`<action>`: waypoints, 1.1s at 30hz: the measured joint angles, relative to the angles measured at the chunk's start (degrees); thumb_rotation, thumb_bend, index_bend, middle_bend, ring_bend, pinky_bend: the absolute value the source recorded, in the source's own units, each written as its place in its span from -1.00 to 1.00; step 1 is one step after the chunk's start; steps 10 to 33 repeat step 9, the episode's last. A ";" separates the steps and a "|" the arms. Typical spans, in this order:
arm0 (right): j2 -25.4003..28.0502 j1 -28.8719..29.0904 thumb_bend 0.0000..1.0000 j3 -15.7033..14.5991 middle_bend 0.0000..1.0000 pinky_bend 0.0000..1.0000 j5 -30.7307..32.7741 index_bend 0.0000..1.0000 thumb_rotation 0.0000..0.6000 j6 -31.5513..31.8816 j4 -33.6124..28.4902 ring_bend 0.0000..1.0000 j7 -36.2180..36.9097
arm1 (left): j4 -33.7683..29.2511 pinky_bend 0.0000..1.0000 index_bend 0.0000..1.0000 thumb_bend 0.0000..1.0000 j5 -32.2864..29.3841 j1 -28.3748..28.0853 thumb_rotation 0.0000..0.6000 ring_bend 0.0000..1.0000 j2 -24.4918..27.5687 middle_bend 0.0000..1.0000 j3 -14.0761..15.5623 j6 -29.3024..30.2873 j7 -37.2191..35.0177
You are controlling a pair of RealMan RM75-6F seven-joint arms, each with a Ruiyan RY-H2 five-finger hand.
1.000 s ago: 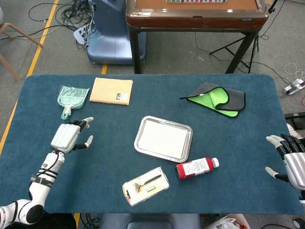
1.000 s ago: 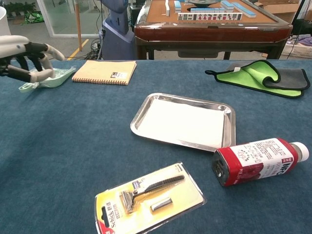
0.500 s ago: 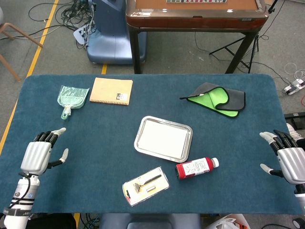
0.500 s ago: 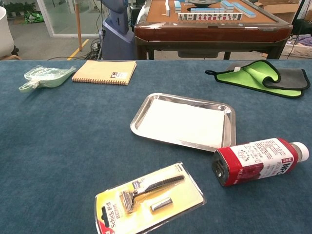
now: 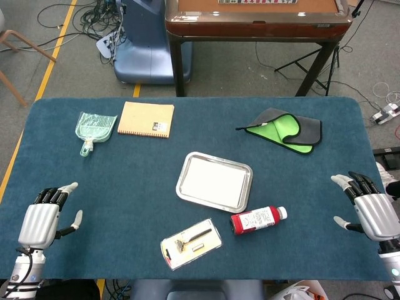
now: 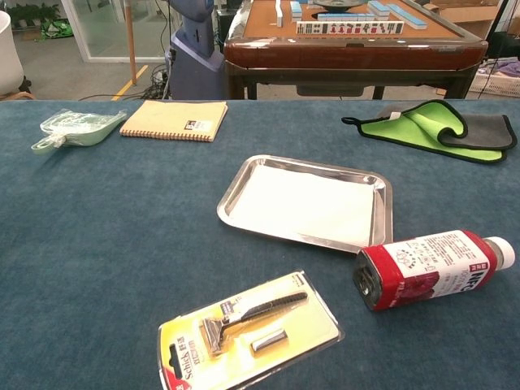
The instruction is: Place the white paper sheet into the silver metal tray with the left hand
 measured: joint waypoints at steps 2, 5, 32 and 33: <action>-0.18 0.03 -0.86 0.04 -0.63 -0.71 -0.13 -0.68 1.00 0.25 0.16 -0.85 0.03 | -0.01 -0.70 -0.63 -0.25 0.66 0.71 0.16 -0.61 -0.13 -0.52 -0.06 0.46 0.24; -0.35 0.05 -0.86 0.04 -0.63 -0.71 -0.09 -0.68 1.00 0.42 0.26 -0.85 0.03 | 0.05 -0.70 -0.63 -0.25 1.50 1.60 0.17 -0.61 -0.28 -0.52 -0.34 1.05 0.46; -0.50 -0.01 -0.86 -0.04 -0.63 -0.71 0.00 -0.68 1.00 0.67 0.42 -0.85 0.19 | -0.05 -0.70 -0.63 -0.25 2.04 2.47 0.16 -0.61 -0.20 -0.52 -0.77 1.14 0.55; -0.50 -0.01 -0.86 -0.04 -0.63 -0.71 0.00 -0.68 1.00 0.67 0.42 -0.85 0.19 | -0.05 -0.70 -0.63 -0.25 2.04 2.47 0.16 -0.61 -0.20 -0.52 -0.77 1.14 0.55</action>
